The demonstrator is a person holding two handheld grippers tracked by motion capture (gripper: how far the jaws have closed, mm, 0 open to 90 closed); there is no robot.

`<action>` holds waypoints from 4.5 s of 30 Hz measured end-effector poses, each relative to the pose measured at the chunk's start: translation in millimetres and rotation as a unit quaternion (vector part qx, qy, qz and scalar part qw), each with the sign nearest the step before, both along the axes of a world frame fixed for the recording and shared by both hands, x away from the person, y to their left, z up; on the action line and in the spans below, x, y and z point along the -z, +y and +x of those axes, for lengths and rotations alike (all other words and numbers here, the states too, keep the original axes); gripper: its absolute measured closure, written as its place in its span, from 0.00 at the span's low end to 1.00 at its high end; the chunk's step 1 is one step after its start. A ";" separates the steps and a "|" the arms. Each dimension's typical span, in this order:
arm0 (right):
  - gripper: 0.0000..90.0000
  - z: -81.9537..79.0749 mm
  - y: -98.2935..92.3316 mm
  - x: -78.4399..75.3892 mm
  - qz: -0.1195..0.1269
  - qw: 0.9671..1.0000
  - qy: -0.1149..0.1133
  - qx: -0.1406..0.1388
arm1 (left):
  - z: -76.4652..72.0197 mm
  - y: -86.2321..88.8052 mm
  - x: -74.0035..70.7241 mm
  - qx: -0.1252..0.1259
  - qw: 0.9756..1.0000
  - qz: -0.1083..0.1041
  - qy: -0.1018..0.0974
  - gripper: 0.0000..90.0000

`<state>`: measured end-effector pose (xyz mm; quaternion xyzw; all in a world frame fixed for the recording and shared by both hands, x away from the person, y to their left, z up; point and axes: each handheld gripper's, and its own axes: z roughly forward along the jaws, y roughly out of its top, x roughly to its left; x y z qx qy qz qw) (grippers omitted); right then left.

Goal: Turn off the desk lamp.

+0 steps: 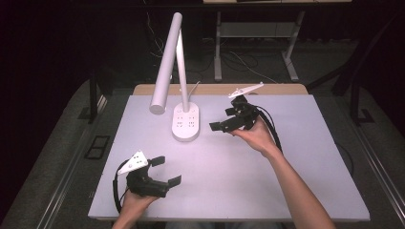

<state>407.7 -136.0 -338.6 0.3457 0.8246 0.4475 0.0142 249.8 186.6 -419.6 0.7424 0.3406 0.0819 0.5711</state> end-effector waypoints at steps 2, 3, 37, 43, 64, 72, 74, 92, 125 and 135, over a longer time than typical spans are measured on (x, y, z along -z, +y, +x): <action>0.01 6.2 3.0 1.6 -0.004 1.000 -0.001 -0.002 | -0.2 0.2 -0.1 0.000 1.000 -0.001 0.000 0.00; 0.01 6.2 3.0 1.6 -0.004 1.000 -0.001 -0.002 | -0.1 0.6 -0.1 -0.001 1.000 -0.001 0.000 0.00; 0.01 75.2 41.5 12.7 -0.006 1.000 0.011 0.022 | -0.3 0.7 -0.5 0.004 1.000 -0.012 0.003 0.00; 0.18 83.5 51.7 17.0 0.000 1.000 0.012 0.017 | 0.0 0.4 -0.2 0.006 1.000 -0.013 0.002 0.00; 0.92 113.7 63.4 47.4 0.056 0.997 0.043 0.036 | -0.7 0.4 -0.5 0.008 1.000 -0.018 0.002 0.00; 1.00 118.2 72.2 65.6 0.044 0.996 0.045 0.064 | -1.1 0.5 -0.5 0.008 1.000 -0.019 0.000 0.00; 1.00 119.4 75.2 71.7 0.041 0.996 0.048 0.067 | -1.2 0.1 -0.4 0.008 1.000 -0.020 0.001 0.00; 1.00 129.9 82.2 96.3 0.039 0.992 0.068 0.096 | -0.5 -0.6 -0.2 0.012 1.000 -0.011 -0.001 0.00; 1.00 120.9 94.0 90.7 -0.005 0.993 0.046 0.109 | -1.0 -1.4 -0.4 0.013 1.000 -0.008 -0.002 0.00; 1.00 124.3 89.7 91.8 0.015 0.992 0.061 0.107 | -0.5 -1.5 -0.4 0.011 1.000 -0.009 -0.003 0.00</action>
